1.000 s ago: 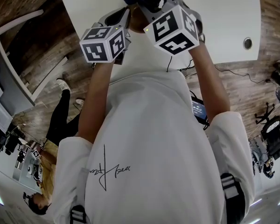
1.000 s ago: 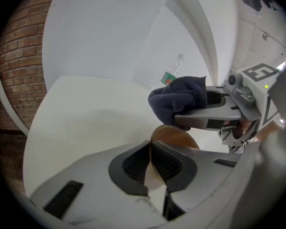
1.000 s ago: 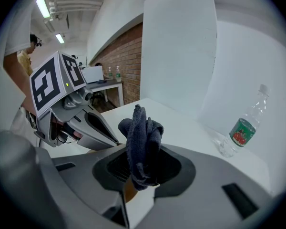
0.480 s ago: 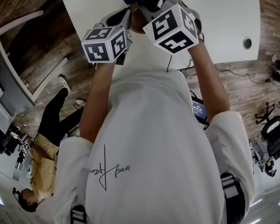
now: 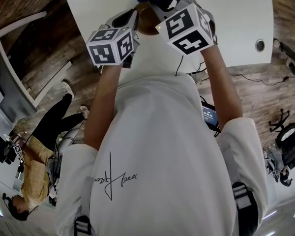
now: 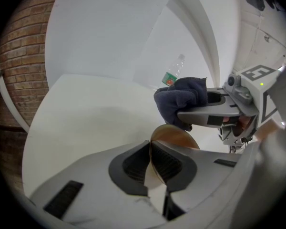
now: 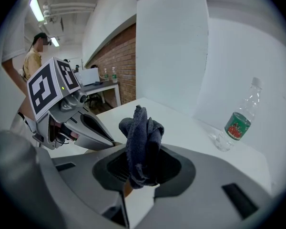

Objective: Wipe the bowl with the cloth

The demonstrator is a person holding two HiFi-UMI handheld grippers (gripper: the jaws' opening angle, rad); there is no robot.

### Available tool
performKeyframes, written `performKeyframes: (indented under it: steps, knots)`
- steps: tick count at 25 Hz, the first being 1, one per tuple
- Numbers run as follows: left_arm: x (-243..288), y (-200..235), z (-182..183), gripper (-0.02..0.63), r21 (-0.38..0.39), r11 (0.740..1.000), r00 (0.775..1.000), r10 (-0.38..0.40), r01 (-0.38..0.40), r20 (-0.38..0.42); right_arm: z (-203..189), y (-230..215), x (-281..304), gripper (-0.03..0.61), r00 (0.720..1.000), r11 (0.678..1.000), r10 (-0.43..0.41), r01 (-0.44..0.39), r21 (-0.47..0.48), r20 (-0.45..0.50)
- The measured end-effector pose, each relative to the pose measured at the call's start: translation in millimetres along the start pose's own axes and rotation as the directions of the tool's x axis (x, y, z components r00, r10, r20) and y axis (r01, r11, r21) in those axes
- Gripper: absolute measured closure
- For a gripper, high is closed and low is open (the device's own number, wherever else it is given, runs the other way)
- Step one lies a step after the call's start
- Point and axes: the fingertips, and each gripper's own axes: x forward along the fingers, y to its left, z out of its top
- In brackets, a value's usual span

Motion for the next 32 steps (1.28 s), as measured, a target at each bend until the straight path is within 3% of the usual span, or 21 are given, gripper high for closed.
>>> performKeyframes:
  steps: [32]
  knots:
    - [5,0,4,0.604,-0.016,1.0,1.0,0.019,-0.019,0.01,-29,-9,-24,0.477,1.0,0.996,-0.013,0.015,0.086,-0.018]
